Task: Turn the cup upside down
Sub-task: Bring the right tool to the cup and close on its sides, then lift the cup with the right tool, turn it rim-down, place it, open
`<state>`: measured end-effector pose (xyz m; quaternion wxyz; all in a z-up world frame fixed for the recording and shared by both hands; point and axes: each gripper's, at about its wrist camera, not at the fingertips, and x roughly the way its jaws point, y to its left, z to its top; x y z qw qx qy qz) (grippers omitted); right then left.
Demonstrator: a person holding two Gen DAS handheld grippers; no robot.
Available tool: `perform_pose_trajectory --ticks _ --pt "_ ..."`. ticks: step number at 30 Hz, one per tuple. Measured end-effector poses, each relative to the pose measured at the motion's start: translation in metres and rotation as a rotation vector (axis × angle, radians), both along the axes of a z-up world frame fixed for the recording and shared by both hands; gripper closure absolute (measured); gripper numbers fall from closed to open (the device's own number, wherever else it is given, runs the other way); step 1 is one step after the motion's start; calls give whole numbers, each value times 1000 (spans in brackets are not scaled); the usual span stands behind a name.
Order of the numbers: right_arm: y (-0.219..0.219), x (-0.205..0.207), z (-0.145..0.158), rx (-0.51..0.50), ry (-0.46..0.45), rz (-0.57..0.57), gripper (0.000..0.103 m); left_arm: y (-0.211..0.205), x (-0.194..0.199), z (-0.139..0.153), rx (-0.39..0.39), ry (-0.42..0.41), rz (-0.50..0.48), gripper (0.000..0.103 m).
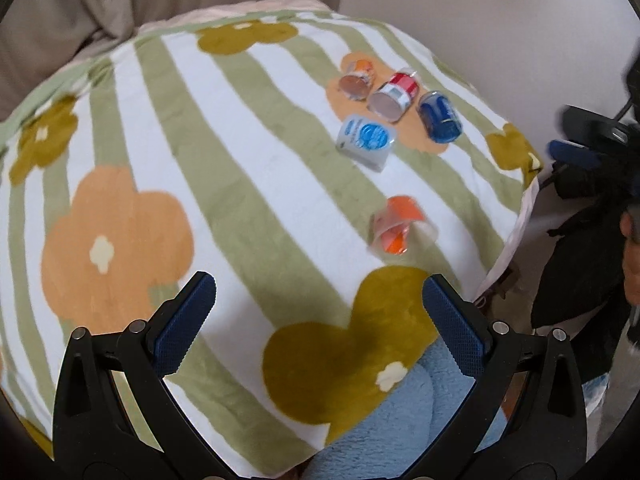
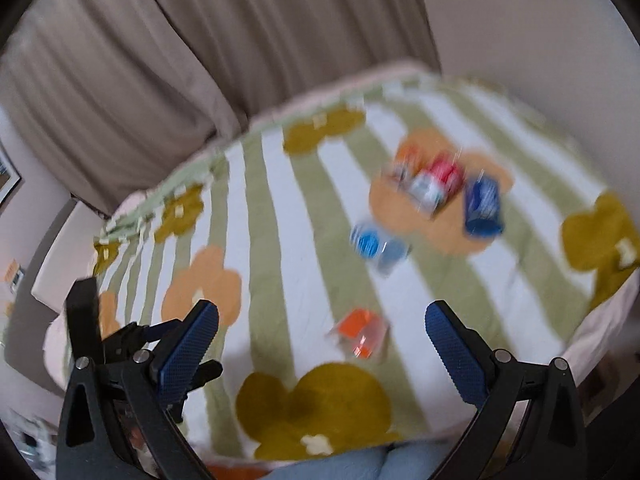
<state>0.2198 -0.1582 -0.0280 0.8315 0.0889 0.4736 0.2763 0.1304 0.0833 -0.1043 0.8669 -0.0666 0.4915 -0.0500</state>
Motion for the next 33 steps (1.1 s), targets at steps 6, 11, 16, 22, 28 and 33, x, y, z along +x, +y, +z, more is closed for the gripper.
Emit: perform_pose_trajectory --ticks 6,11,16,22,28,33 --pt "32 54 -88 -63 380 -15 0 8 -8 -36 17 40 0 0" --pt "43 80 -137 -175 494 -59 1 10 -10 -56 12 63 -18 0" --pt "45 89 -165 -164 589 -86 6 14 -6 -68 9 82 -33 0" --pt "47 88 -178 -194 609 -77 15 15 -3 -72 34 90 -40 0" --pt "45 91 -186 -194 648 -54 39 16 -3 -73 28 91 -41 0" --pt "44 89 -178 -183 605 -57 40 17 -4 -72 24 87 -39 0"
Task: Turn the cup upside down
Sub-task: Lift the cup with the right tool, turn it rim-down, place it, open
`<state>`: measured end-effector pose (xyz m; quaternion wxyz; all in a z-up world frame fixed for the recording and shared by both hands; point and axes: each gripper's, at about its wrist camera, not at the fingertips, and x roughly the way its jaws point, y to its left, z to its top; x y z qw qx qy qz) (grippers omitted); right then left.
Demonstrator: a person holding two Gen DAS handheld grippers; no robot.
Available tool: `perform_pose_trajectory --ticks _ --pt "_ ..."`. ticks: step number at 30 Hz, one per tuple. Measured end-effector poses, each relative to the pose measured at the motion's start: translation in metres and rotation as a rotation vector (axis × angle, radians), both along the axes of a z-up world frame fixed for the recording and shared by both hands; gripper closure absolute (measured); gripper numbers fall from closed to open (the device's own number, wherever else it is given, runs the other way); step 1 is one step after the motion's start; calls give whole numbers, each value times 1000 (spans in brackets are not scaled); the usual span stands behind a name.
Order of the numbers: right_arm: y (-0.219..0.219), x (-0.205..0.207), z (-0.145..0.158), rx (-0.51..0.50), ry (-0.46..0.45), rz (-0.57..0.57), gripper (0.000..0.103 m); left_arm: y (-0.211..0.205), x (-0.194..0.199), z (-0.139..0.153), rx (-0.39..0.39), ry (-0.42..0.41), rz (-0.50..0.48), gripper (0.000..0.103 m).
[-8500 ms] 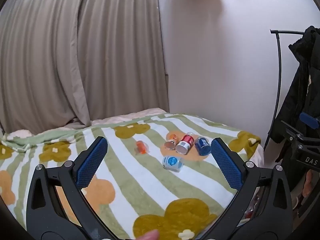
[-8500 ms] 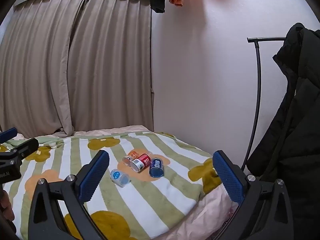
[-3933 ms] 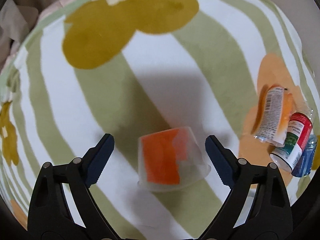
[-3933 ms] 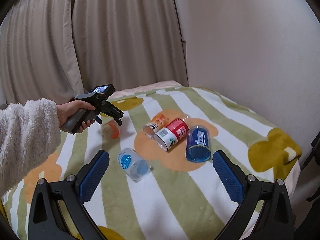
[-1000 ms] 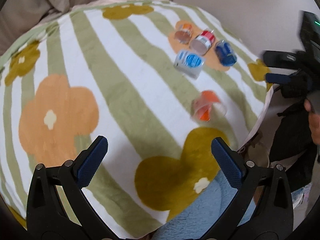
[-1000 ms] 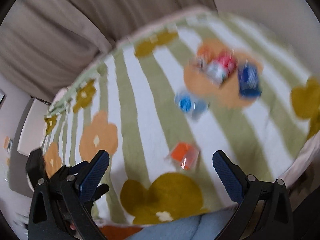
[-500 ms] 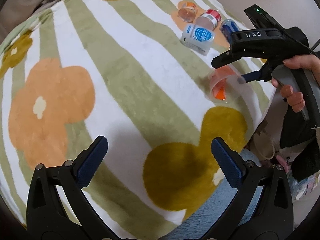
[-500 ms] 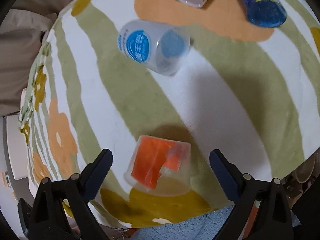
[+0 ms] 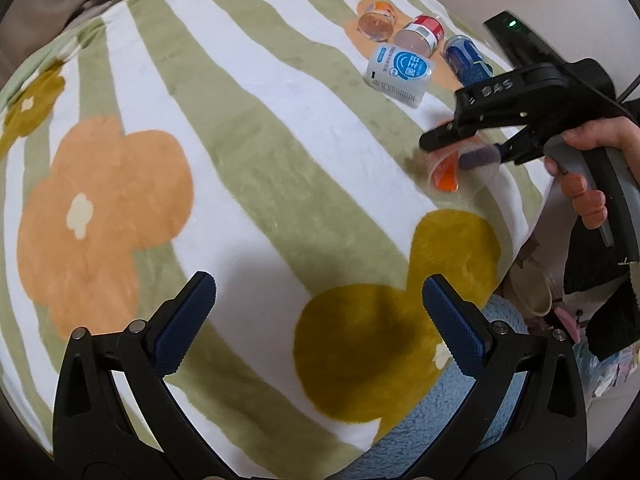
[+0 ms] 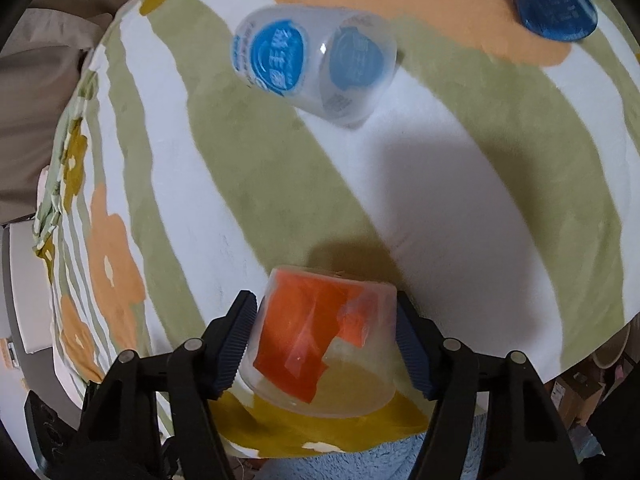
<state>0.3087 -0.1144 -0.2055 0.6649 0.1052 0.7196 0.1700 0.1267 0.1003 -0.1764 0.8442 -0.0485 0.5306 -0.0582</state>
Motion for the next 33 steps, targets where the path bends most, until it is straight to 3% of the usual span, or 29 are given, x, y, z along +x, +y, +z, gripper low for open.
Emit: perform_pose_trajectory --ticks 3,7,11,14,21,33 --pt "3 -6 27 51 -139 4 40 3 -3 2 -1 -9 20 0" --pt "-4 -34 57 145 -454 12 40 8 -7 3 -47 -19 63 0" --pt "-9 -64 44 139 -704 29 40 9 -11 9 -91 -35 75 0" --pt "-3 -78 26 143 -820 73 40 8 -15 15 -79 -64 77 0" --pt "8 -97 10 81 -924 150 40 6 -16 24 -49 -110 78 0" --pt "14 -119 6 -31 -951 275 40 -7 -25 28 -9 -141 66 0"
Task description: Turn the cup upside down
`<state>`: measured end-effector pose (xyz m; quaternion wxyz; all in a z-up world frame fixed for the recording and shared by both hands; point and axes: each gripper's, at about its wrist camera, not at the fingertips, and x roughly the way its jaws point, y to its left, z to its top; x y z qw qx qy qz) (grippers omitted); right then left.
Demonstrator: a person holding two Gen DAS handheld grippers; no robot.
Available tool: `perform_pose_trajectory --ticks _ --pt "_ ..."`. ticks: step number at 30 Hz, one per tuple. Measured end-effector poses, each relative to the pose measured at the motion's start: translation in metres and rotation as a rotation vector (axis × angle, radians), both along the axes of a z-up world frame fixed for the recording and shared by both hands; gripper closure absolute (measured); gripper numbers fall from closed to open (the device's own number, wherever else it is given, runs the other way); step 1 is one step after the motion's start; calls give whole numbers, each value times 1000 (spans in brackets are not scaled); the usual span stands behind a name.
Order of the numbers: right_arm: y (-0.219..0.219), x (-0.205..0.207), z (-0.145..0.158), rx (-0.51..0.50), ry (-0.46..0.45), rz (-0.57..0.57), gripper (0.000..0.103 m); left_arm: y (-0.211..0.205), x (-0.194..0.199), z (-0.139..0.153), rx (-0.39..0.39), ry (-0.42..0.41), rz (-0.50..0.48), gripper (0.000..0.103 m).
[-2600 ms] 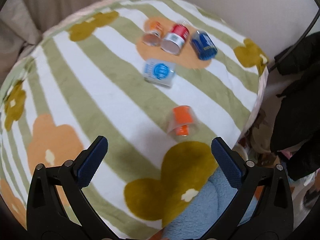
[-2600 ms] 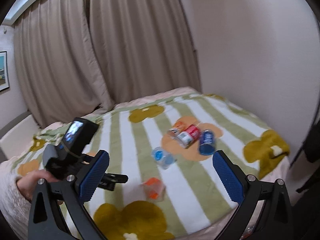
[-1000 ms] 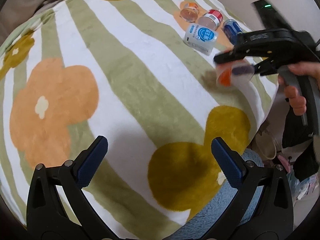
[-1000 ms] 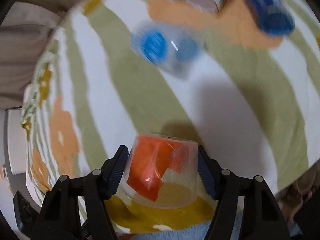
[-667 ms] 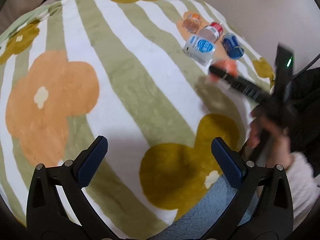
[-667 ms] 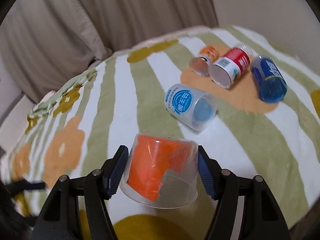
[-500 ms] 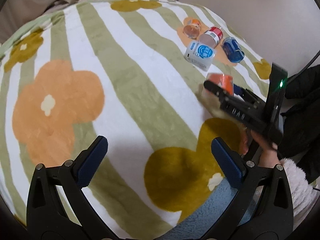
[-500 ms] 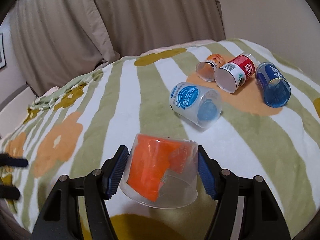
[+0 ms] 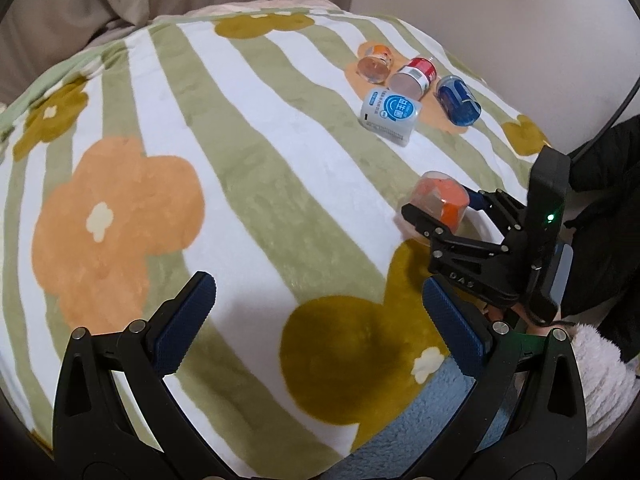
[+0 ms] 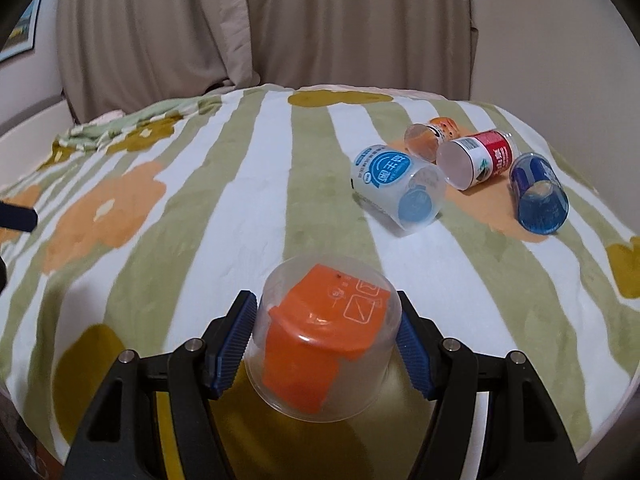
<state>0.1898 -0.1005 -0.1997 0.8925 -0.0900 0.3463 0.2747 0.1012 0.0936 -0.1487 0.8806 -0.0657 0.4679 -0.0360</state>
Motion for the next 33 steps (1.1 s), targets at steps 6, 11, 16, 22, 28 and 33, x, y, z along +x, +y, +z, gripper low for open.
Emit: perform_pose_trajectory --ticks 6,11,16,22,28,33 --pt "6 -1 -4 -16 -4 -42 4 0 -8 5 -10 -12 27 0" --pt "2 -2 -3 6 -21 -68 0 0 -14 14 -7 -35 51 0" --pt "-2 -5 6 22 -9 -78 0 -3 -22 28 20 -84 64 0" --pt "-17 -38 71 67 -88 -93 0 -11 -33 71 139 -249 80 0" --pt "-43 -91 174 72 -245 -218 0 -29 -51 135 190 -512 91 0" --pt "-66 -135 231 75 -403 -343 0 -51 -81 172 232 -717 86 0"
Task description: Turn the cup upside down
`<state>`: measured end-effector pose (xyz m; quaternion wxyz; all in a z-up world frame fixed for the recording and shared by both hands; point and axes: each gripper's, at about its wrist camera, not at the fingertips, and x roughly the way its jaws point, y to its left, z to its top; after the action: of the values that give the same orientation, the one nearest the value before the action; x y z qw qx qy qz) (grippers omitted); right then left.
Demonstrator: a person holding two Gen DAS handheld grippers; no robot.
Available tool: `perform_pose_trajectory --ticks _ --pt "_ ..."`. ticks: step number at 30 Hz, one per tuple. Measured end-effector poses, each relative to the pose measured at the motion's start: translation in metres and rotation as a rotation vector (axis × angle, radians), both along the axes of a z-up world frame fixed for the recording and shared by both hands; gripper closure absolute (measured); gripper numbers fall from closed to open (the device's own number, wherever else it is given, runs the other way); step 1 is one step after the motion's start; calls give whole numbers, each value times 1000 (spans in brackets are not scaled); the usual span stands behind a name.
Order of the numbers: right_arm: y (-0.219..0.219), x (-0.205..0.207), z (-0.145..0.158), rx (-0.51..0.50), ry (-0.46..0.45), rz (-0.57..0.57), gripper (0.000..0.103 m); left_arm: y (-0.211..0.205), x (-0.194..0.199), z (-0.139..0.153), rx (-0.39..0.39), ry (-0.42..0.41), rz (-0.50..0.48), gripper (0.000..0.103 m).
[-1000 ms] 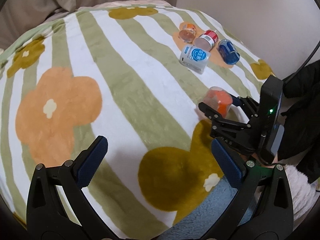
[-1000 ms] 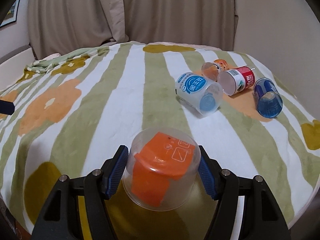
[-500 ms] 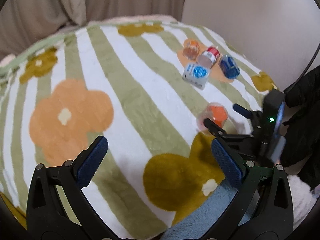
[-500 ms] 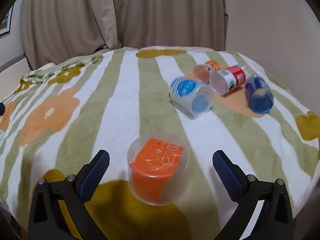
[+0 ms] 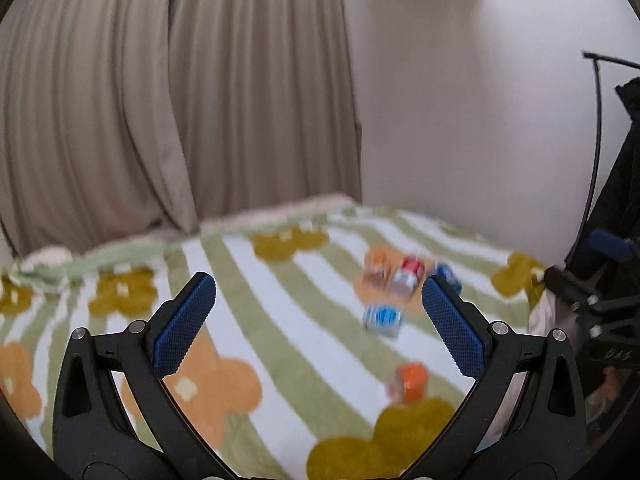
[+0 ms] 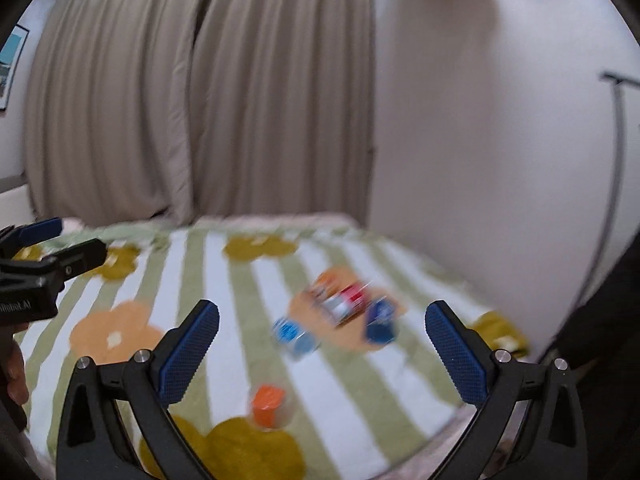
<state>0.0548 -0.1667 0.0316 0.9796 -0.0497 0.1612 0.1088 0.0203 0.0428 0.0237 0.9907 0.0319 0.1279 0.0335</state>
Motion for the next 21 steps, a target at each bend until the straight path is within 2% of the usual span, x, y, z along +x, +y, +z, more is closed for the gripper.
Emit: perform_pose_trajectory --ticks 3,6,11,21 --pt "-10 -23 18 8 -77 -56 0 -13 -15 6 16 -62 -12 0" --pt "-19 -39 24 21 -127 -95 0 -20 -22 5 24 -65 -28 0" --pt "-27 -44 20 37 -123 -126 0 -22 -36 5 -7 -72 -48 0" --pt "-37 -52 22 63 -113 -155 0 -29 -43 3 -1 -94 -61 0"
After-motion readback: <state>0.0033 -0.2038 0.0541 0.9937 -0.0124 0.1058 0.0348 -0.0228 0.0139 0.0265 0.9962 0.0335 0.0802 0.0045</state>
